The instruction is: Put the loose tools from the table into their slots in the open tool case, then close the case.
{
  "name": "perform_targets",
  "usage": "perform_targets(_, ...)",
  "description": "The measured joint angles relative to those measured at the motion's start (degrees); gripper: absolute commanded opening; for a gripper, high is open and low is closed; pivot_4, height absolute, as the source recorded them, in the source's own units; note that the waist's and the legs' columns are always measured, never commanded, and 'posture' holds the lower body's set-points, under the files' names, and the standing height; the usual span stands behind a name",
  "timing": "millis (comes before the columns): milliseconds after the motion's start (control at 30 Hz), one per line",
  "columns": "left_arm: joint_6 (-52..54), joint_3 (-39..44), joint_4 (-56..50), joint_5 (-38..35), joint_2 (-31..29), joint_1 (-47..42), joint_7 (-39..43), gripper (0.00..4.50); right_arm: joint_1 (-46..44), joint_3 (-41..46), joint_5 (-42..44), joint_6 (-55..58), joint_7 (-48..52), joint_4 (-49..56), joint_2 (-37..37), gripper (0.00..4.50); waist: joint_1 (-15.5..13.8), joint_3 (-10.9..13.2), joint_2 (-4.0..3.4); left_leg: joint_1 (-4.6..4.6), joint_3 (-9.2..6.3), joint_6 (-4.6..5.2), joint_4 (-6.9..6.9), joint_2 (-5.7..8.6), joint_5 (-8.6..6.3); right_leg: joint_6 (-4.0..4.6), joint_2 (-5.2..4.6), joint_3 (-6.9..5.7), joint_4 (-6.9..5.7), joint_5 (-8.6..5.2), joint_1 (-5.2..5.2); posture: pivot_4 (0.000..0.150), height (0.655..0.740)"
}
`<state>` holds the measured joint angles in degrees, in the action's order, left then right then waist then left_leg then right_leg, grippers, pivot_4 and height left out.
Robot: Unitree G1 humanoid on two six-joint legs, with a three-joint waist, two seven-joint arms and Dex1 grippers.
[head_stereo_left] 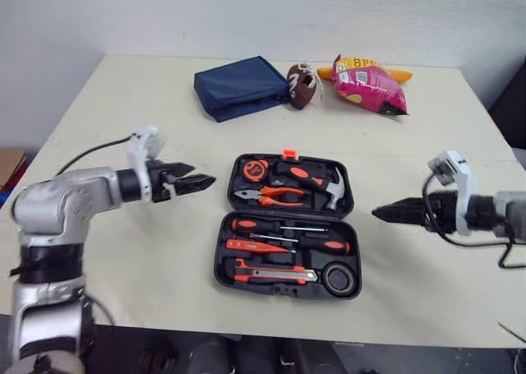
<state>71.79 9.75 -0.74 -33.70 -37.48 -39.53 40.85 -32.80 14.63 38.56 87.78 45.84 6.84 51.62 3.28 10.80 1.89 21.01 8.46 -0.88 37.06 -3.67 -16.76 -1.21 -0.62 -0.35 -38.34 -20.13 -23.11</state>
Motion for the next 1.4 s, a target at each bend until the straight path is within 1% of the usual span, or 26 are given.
perform_targets(33, 2.0, -1.7, 1.1, 0.3, -0.1, -1.2, -1.2, 4.45, -2.5, -0.1, -0.5, 2.4, -2.7, -1.3, -2.1, 4.50, 0.0, 0.0, 0.05, 0.25, 0.03, -0.15, -0.01, -0.02, 0.12, 0.01, 0.06, 0.05, -0.09, -0.01, -0.31, 0.150, 0.7400)
perform_targets(100, 2.5, -3.7, 4.6, 2.4, 0.4, -2.9, -3.4, 4.45, -5.5, -1.0, -1.1, 3.7, -6.0, -3.8, -5.2, 4.50, 0.0, 0.0, 0.04, 0.35, 0.08, -0.20, -0.05, -0.01, 0.16, 0.06, 0.11, 0.16, -0.21, -0.04, -0.57, 0.150, 0.7400)
perform_targets(167, 1.9, -4.6, 8.8, 4.7, 2.9, -5.4, -6.2, 4.45, -7.9, -3.5, -1.5, 4.1, -9.3, -5.5, -8.1, 4.50, -0.2, 0.0, 0.03, 0.59, 0.09, -0.24, -0.05, -0.02, 0.19, 0.08, 0.12, 0.17, -0.29, -0.05, -0.85, 0.150, 0.7400)
perform_targets(233, 1.2, -5.9, 11.1, 5.4, 4.2, -6.7, -6.8, 4.45, -9.5, -6.0, -2.5, 4.4, -11.4, -6.5, -9.2, 4.50, -0.3, 0.0, 0.03, 0.74, 0.14, -0.24, -0.03, -0.01, 0.18, 0.10, 0.11, 0.20, -0.30, -0.06, -1.01, 0.150, 0.7400)
perform_targets(333, 0.4, -6.9, 13.2, 6.2, 5.3, -7.4, -7.0, 4.45, -11.5, -7.0, -3.9, 4.4, -13.6, -8.7, -10.2, 4.50, -0.2, 0.0, 0.03, 1.26, 0.23, -0.20, 0.18, 0.01, 0.20, 0.09, 0.06, 0.28, -0.51, -0.05, -1.54, 0.150, 0.7400)
perform_targets(500, -0.4, -9.1, 14.5, 7.2, 6.4, -8.0, -6.9, 4.45, -12.0, -8.6, -5.3, 4.4, -15.4, -11.0, -11.1, 4.50, -0.3, 0.0, 0.02, 1.18, 0.23, -0.18, 0.23, 0.02, 0.27, 0.10, 0.07, 0.31, -0.68, -0.05, -1.53, 0.150, 0.7400)
perform_targets(767, -1.1, -9.2, 15.2, 8.2, 8.9, -8.6, -8.3, 4.45, -12.2, -8.9, -6.4, 4.4, -16.8, -11.8, -11.3, 4.50, -0.2, 0.0, 0.02, 1.10, 0.23, -0.18, 0.42, 0.08, 0.41, 0.11, 0.07, 0.39, -1.00, -0.02, -1.50, 0.150, 0.7400)
perform_targets(900, -0.7, -10.3, 15.4, 8.4, 9.2, -9.2, -8.1, 4.45, -12.8, -8.9, -7.0, 4.4, -17.5, -12.4, -12.3, 4.50, 0.0, 0.0, 0.04, 1.07, 0.23, -0.19, 0.46, 0.07, 0.42, 0.11, 0.07, 0.41, -1.07, -0.02, -1.49, 0.150, 0.7400)
perform_targets(933, -0.4, -10.6, 15.4, 8.4, 9.2, -9.4, -7.9, 4.20, -13.2, -8.8, -7.2, 4.4, -17.8, -13.0, -12.8, 4.50, 0.0, 0.0, 0.06, 1.05, 0.23, -0.20, 0.46, 0.07, 0.42, 0.11, 0.08, 0.41, -1.08, -0.02, -1.48, 0.150, 0.7400)
perform_targets(1000, 0.0, -11.1, 15.5, 8.4, 9.3, -9.4, -7.3, 3.56, -13.8, -8.4, -8.0, 4.4, -18.4, -13.9, -13.7, 3.97, 0.2, -0.1, 0.09, 0.99, 0.24, -0.22, 0.48, 0.06, 0.43, 0.11, 0.08, 0.42, -1.11, -0.02, -1.44, 0.150, 0.7400)
perform_targets(1067, 0.1, -11.4, 16.4, 8.4, 9.7, -9.4, -6.9, 2.73, -14.1, -7.8, -8.5, 4.2, -19.0, -14.6, -15.1, 3.25, 0.3, -0.1, 0.10, 0.98, 0.25, -0.23, 0.51, 0.06, 0.44, 0.12, 0.08, 0.43, -1.16, -0.01, -1.44, 0.150, 0.7400)
perform_targets(1133, 0.0, -11.2, 17.3, 8.5, 9.7, -9.5, -6.2, 1.73, -14.4, -7.5, -8.6, 3.8, -19.2, -15.0, -16.6, 2.18, 0.2, -0.1, 0.09, 0.93, 0.26, -0.27, 0.51, 0.06, 0.47, 0.12, 0.08, 0.43, -1.19, -0.01, -1.41, 0.150, 0.7400)
perform_targets(1267, -0.3, -10.6, 17.3, 8.8, 9.5, -9.6, -5.7, 0.18, -14.9, -5.9, -8.5, 4.4, -19.8, -15.0, -18.5, 0.20, -0.1, -0.2, 0.20, 0.68, 0.25, -0.25, 0.54, 0.08, 0.49, 0.14, 0.04, 0.44, -1.15, 0.02, -1.10, 0.150, 0.7400)
perform_targets(1300, -0.3, -10.5, 17.2, 8.8, 9.4, -9.6, -5.7, 0.03, -14.8, -4.8, -8.9, 4.4, -20.4, -15.0, -19.4, 0.01, -0.1, -0.2, 0.21, 0.50, 0.25, -0.24, 0.53, 0.08, 0.48, 0.14, 0.04, 0.44, -1.10, 0.03, -0.90, 0.150, 0.7400)
perform_targets(1333, -0.9, -10.3, 17.2, 9.0, 9.4, -9.5, -5.7, 0.03, -14.2, -3.1, -9.3, 4.1, -21.2, -14.6, -20.5, 0.01, -0.1, -0.2, 0.21, 0.23, 0.24, -0.23, 0.46, 0.11, 0.48, 0.14, 0.02, 0.44, -1.05, 0.04, -0.64, 0.150, 0.7400)
perform_targets(1400, -2.2, -9.6, 17.1, 9.1, 9.8, -9.0, -5.7, 0.03, -12.4, -1.5, -9.3, 2.8, -21.5, -12.5, -21.7, 0.01, -0.1, -0.2, 0.21, 0.17, 0.22, -0.22, 0.33, 0.12, 0.47, 0.14, 0.02, 0.43, -0.98, 0.04, -0.59, 0.150, 0.7400)
